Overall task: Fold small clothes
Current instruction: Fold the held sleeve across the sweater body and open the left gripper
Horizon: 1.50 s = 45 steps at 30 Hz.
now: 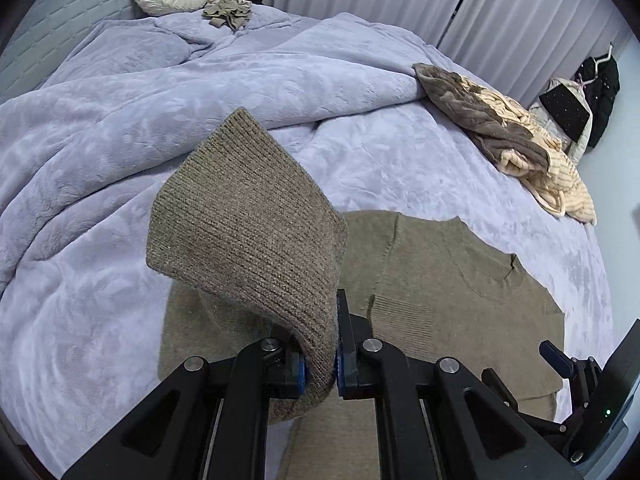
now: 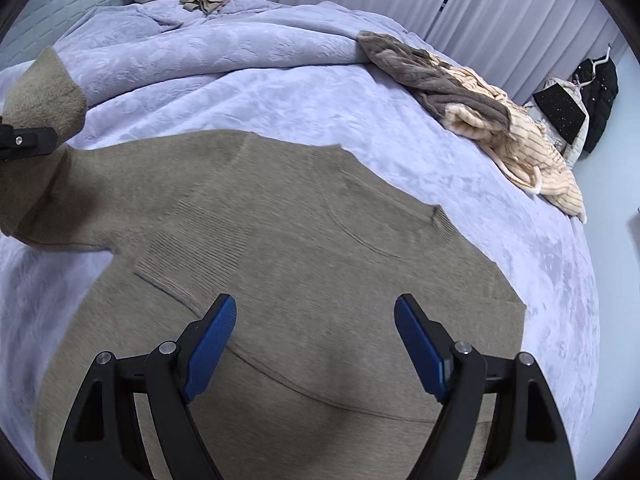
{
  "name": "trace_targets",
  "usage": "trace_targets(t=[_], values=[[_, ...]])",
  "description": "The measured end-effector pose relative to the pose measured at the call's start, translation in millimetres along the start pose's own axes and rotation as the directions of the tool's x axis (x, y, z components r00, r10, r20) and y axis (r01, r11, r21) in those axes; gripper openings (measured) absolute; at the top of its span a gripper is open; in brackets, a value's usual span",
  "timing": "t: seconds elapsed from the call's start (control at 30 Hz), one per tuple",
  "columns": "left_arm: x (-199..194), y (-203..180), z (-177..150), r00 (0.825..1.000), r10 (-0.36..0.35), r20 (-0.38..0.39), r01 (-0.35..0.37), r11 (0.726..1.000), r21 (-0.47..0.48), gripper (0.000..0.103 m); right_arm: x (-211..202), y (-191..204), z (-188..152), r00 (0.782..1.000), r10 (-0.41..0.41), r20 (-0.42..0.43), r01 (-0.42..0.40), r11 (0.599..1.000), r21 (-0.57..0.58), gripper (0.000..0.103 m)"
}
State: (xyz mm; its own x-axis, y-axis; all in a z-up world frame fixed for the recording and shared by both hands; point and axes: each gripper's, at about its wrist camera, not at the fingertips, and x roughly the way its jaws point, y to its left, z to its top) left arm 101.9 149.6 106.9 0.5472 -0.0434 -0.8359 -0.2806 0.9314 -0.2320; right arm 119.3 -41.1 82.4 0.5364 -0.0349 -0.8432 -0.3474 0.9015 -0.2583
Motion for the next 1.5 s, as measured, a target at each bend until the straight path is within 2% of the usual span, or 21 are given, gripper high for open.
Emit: trace_targets(t=[0.4,0.53,0.8,1.0,1.13,1.33,1.37,1.4,1.47,1.5], values=[[22.6,-137.9,-7.0,1.0,0.016,-0.019,-0.013,0.989,0.151,0.011,7.6,-113.1,-53.0,1.0,-0.015,-0.012,0.017,0.986,0.165,0.084],[28.6,-190.3,-19.1,1.0,0.004,-0.025,0.002,0.974,0.227,0.011,10.0,-149.3,-69.9,1.0,-0.022,-0.018,0.026,0.975,0.22,0.084],[42.1,-268.9,-54.8,0.997,-0.006,-0.073,0.031,0.939,0.343,0.011,12.9,-200.3,-100.7,0.999,-0.038,-0.025,0.044,0.954,0.296,0.084],[54.4,-307.2,-76.9,0.996,0.014,-0.089,0.023,0.913,0.407,0.011,14.4,-223.8,-116.4,0.999,-0.034,-0.018,0.038,0.938,0.344,0.084],[77.5,-318.3,-91.0,0.992,0.064,-0.106,-0.012,0.902,0.432,0.011,19.3,-236.3,-127.9,0.999,-0.026,-0.019,0.031,0.928,0.372,0.084],[98.0,-323.6,-111.4,0.99,0.052,-0.133,0.013,0.894,0.447,0.012,25.6,-252.8,-149.5,1.0,-0.008,-0.018,0.015,0.91,0.414,0.084],[101.7,-322.6,-113.7,0.988,0.043,-0.149,0.027,0.898,0.439,0.014,26.9,-255.1,-152.6,1.0,-0.005,-0.019,0.013,0.908,0.419,0.084],[104.8,-321.7,-114.7,0.986,0.037,-0.165,0.038,0.902,0.43,0.023,28.6,-257.5,-156.3,1.0,-0.001,-0.021,0.01,0.904,0.427,0.084],[109.4,-317.0,-115.3,0.977,-0.019,-0.211,0.101,0.917,0.387,0.084,30.6,-260.2,-161.6,1.0,0.007,-0.022,0.003,0.898,0.439,0.084],[107.5,-313.7,-115.4,0.978,-0.04,-0.202,0.113,0.925,0.363,0.089,31.6,-261.6,-164.5,1.0,0.014,-0.021,-0.003,0.895,0.446,0.084]])
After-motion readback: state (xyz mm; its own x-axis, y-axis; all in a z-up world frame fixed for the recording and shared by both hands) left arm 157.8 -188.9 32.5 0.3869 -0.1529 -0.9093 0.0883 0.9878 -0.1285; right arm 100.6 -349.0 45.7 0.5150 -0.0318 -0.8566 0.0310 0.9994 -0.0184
